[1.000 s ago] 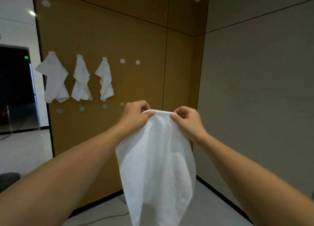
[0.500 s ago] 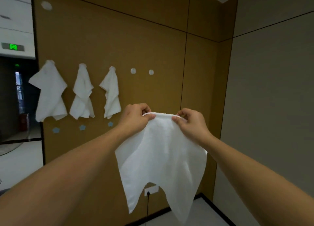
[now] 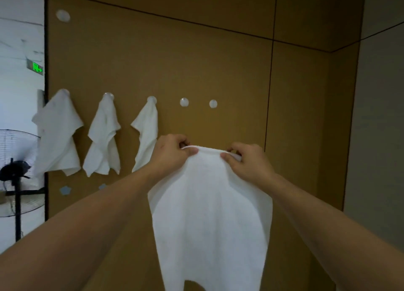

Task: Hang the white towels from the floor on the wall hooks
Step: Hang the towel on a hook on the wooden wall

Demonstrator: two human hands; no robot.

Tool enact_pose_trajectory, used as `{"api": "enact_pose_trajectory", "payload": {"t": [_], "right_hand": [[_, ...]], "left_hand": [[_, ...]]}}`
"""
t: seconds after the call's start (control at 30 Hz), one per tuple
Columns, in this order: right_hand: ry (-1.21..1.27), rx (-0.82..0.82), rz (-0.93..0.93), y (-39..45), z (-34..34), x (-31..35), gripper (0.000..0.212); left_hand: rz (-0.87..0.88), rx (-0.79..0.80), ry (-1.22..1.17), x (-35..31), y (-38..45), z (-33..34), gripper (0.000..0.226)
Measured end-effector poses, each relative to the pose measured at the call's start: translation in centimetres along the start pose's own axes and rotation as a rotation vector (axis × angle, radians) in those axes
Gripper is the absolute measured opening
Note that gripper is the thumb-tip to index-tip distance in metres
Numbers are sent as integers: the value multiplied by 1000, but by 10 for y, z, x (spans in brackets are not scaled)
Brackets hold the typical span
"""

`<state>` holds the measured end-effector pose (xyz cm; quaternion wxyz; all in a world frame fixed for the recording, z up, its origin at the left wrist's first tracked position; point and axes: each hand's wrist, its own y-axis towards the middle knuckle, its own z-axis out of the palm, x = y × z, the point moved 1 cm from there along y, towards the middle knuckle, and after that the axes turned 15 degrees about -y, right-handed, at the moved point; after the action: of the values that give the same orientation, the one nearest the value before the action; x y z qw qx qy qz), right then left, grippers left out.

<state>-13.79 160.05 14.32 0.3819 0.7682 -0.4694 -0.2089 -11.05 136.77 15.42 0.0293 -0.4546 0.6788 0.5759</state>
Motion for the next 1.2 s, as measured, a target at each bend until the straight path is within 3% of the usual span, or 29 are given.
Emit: {"api": "enact_pose_trajectory", "payload": {"t": [0.13, 0.27, 0.37, 0.5, 0.7, 0.9, 0.97, 1.1, 1.2], "right_hand": [[39, -17, -110, 60, 31, -34, 28], [-43, -286, -457, 100, 58, -48, 15], [-147, -377, -629, 129, 86, -57, 16], [-189, -360, -590, 171, 128, -70, 19], [-285, -429, -585, 234, 184, -76, 19], [-453, -479, -620, 333, 232, -65, 21], [-482, -488, -618, 368, 250, -64, 23], [-470, -479, -534, 435, 278, -64, 36], [-495, -413, -455, 479, 287, -63, 39]], "left_hand": [[-7, -63, 27, 21, 50, 17, 16], [-15, -122, 56, 42, 88, 30, 13], [14, -177, 47, 59, 114, 41, 16], [79, -141, 29, 88, 152, 52, 7], [187, -23, 4, 149, 221, 48, 20], [452, 128, 567, 208, 306, 32, 37], [485, 111, 726, 220, 335, 30, 42], [469, -15, 815, 239, 387, 29, 41], [470, -22, 865, 247, 428, 32, 44]]}}
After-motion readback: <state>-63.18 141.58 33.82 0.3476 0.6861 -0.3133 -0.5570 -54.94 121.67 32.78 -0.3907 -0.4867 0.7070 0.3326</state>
